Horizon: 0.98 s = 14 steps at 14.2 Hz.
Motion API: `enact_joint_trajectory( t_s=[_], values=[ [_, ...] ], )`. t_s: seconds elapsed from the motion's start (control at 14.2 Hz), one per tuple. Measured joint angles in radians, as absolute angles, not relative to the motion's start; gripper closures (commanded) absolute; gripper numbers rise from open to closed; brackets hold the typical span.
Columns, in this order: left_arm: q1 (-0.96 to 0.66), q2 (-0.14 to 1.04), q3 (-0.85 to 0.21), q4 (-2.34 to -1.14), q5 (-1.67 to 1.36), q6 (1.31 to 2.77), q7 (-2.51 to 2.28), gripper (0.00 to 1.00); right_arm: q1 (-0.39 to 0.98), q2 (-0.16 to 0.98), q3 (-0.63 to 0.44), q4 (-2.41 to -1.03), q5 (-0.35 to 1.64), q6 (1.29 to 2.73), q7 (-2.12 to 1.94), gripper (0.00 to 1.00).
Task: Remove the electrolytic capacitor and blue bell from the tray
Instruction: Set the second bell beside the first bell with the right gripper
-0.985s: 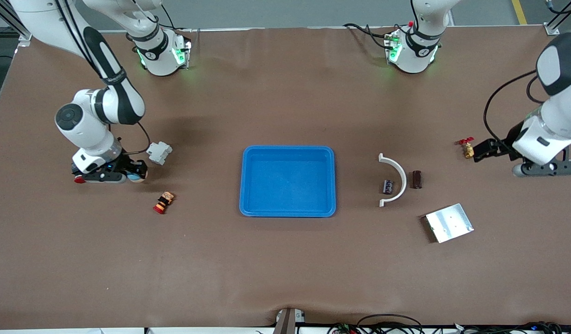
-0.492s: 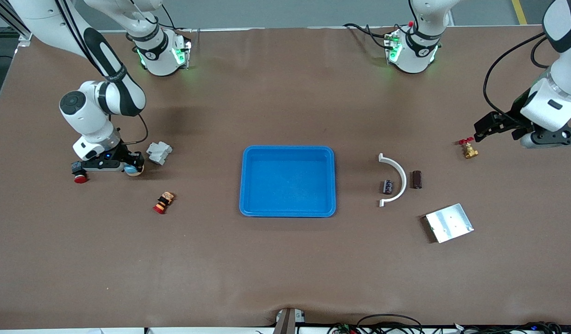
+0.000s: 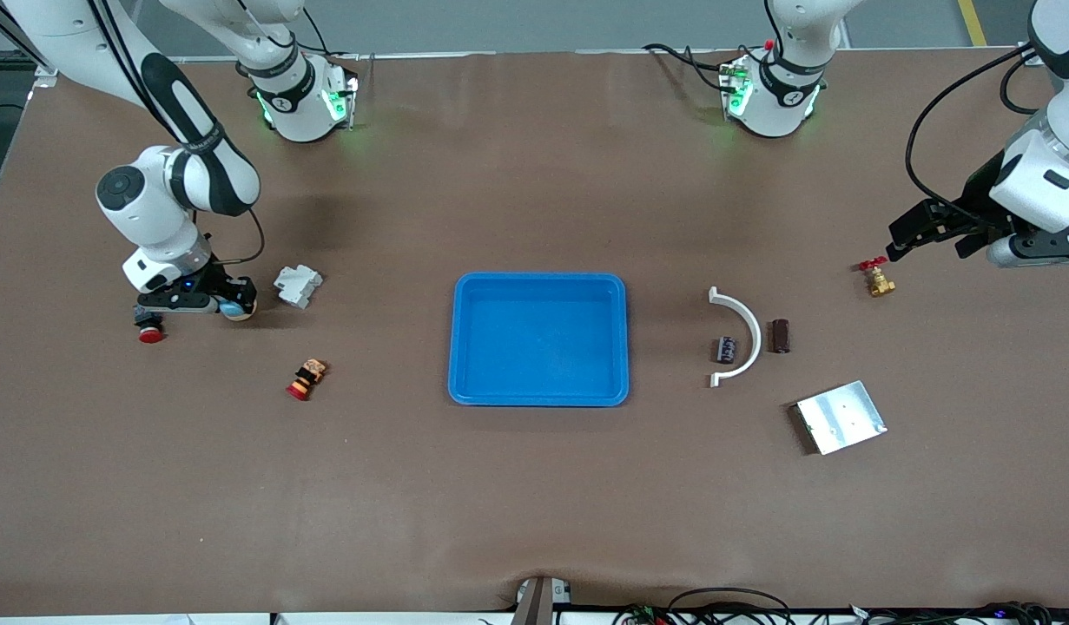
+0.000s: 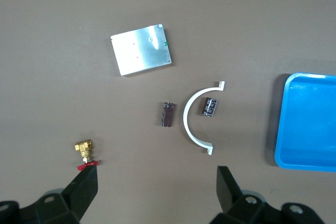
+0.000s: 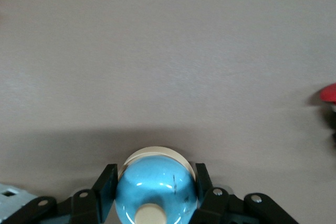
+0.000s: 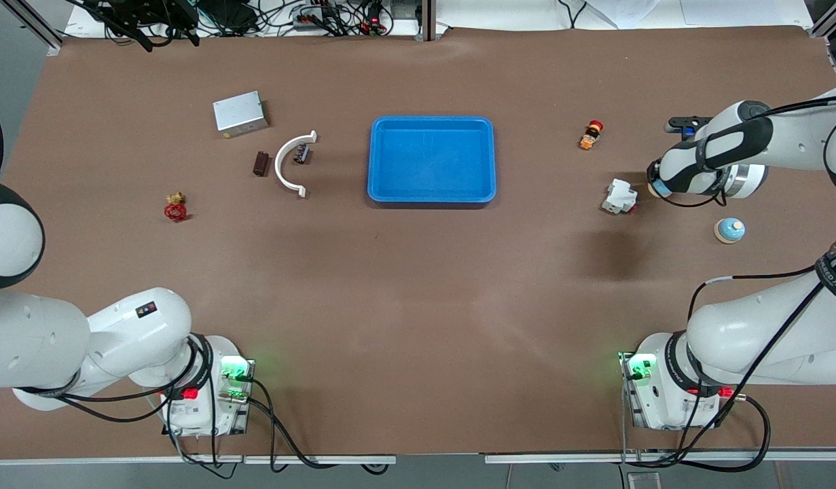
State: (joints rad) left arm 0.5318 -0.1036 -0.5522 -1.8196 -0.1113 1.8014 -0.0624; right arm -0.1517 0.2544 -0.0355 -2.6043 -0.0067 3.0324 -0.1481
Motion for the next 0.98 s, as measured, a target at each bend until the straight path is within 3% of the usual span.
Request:
enact_joint_trajectory(
  t_s=[0.84,0.91,0.98],
  values=[
    [0.536,-0.008,-0.547,-1.762,-0.101,1.798,-0.062,0.00,-0.159,0.256,-0.030,-2.605,-0.006,3.022,-0.147,1.00],
    [0.537,-0.001,-0.547,-1.756,-0.101,1.798,-0.062,0.00,-0.161,0.256,-0.029,-2.605,-0.006,3.022,-0.146,0.67],
    [0.538,0.004,-0.546,-1.753,-0.101,1.798,-0.062,0.00,-0.162,0.256,-0.028,-2.605,-0.006,3.022,-0.146,0.01]
  ],
)
